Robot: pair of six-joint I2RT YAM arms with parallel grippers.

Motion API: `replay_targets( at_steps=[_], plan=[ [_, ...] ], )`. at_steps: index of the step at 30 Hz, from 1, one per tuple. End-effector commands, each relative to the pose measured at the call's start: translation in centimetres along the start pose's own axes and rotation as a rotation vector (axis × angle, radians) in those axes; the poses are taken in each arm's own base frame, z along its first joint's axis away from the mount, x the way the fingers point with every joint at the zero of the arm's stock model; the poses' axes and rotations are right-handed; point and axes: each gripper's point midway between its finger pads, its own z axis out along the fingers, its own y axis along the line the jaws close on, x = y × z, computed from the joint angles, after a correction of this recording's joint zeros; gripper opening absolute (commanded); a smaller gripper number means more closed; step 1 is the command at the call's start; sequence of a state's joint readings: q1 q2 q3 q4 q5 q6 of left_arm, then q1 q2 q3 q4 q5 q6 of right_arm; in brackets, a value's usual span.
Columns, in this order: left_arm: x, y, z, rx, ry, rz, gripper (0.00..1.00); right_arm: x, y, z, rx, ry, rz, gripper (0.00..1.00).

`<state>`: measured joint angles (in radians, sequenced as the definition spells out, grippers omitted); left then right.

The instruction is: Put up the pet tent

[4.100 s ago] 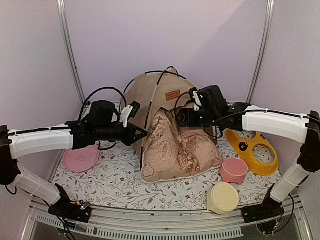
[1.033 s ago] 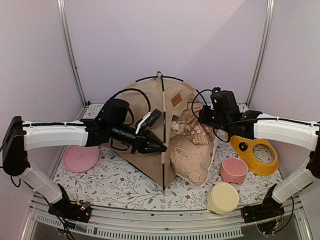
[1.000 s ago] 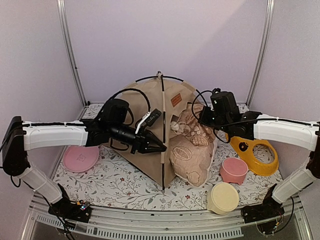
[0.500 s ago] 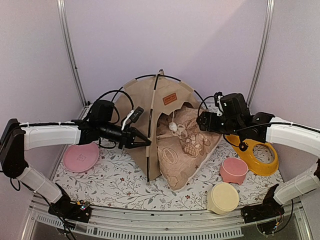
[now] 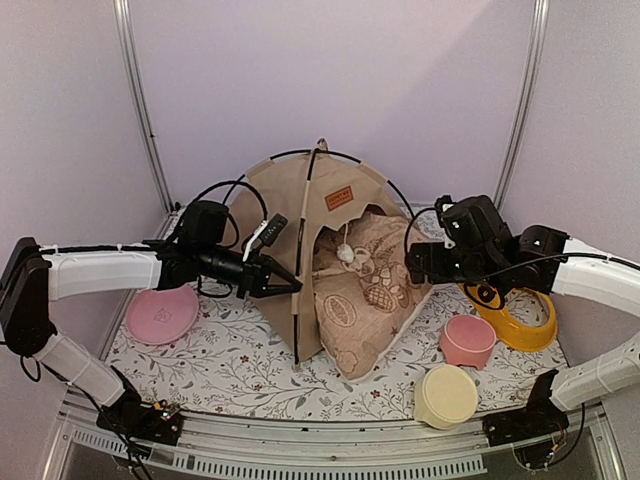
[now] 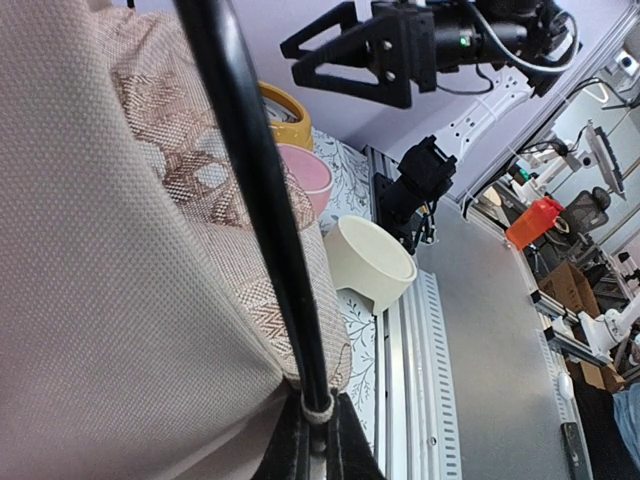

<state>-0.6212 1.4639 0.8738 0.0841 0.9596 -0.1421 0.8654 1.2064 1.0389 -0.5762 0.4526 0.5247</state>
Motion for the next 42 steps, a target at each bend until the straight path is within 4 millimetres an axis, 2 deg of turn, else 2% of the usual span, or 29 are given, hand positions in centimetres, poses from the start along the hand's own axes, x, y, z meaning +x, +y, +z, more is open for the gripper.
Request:
replay_targets(
  at_steps=[1, 4, 7, 13, 17, 20, 23, 24, 25, 28, 29, 31, 32, 37, 42],
  plan=[
    [-0.9, -0.5, -0.5, 0.011, -0.026, 0.043, 0.00, 3.7, 4.8, -1.4, -0.117, 0.077, -0.107, 0.99],
    [-0.8, -0.4, -0.5, 0.011, -0.022, 0.037, 0.00, 6.7, 7.3, -2.1, -0.134, 0.086, -0.164, 0.99],
    [-0.7, -0.4, -0.4, 0.011, -0.018, 0.033, 0.00, 9.5, 9.1, -1.8, -0.085, 0.069, -0.250, 0.99],
    [-0.8, -0.3, -0.4, 0.004, -0.010, 0.027, 0.00, 14.8, 12.6, 1.6, -0.042, 0.133, -0.441, 0.99],
    [-0.8, -0.4, -0.5, 0.003, 0.001, 0.031, 0.00, 16.1, 13.3, 3.3, -0.002, 0.156, -0.489, 0.99],
    [-1.0, -0.5, -0.5, 0.003, 0.005, 0.035, 0.00, 15.9, 13.1, 4.4, 0.055, 0.150, -0.494, 0.99],
    [-1.1, -0.6, -0.5, -0.003, 0.006, 0.046, 0.00, 15.1, 12.1, 5.5, 0.111, 0.148, -0.472, 0.99],
    [-1.1, -0.7, -0.4, 0.000, 0.007, 0.049, 0.00, 14.8, 11.8, 5.7, 0.122, 0.147, -0.467, 0.93],
    [-1.1, -0.8, -0.3, 0.002, 0.011, 0.053, 0.00, 14.1, 11.7, 5.7, 0.120, 0.138, -0.448, 0.83],
    [-0.8, -1.1, -0.2, 0.008, 0.027, 0.061, 0.00, 10.8, 13.0, 5.1, 0.019, 0.095, -0.352, 0.33],
    [-0.7, -1.1, -0.1, 0.009, 0.033, 0.060, 0.00, 10.0, 13.3, 5.0, -0.025, 0.088, -0.328, 0.20],
    [-0.4, -1.1, 0.1, 0.013, 0.047, 0.060, 0.00, 7.9, 14.0, 4.3, -0.124, 0.070, -0.270, 0.03],
    [-0.4, -1.1, 0.1, 0.015, 0.050, 0.063, 0.00, 6.6, 14.2, 3.8, -0.172, 0.053, -0.239, 0.00],
    [0.1, -1.6, 0.5, 0.040, 0.072, 0.075, 0.00, 1.4, 15.4, 1.6, -0.380, -0.025, -0.119, 0.00],
    [0.4, -2.8, 1.2, 0.079, 0.083, 0.111, 0.00, -3.4, 15.1, 1.8, -0.560, -0.106, 0.056, 0.00]
  ],
)
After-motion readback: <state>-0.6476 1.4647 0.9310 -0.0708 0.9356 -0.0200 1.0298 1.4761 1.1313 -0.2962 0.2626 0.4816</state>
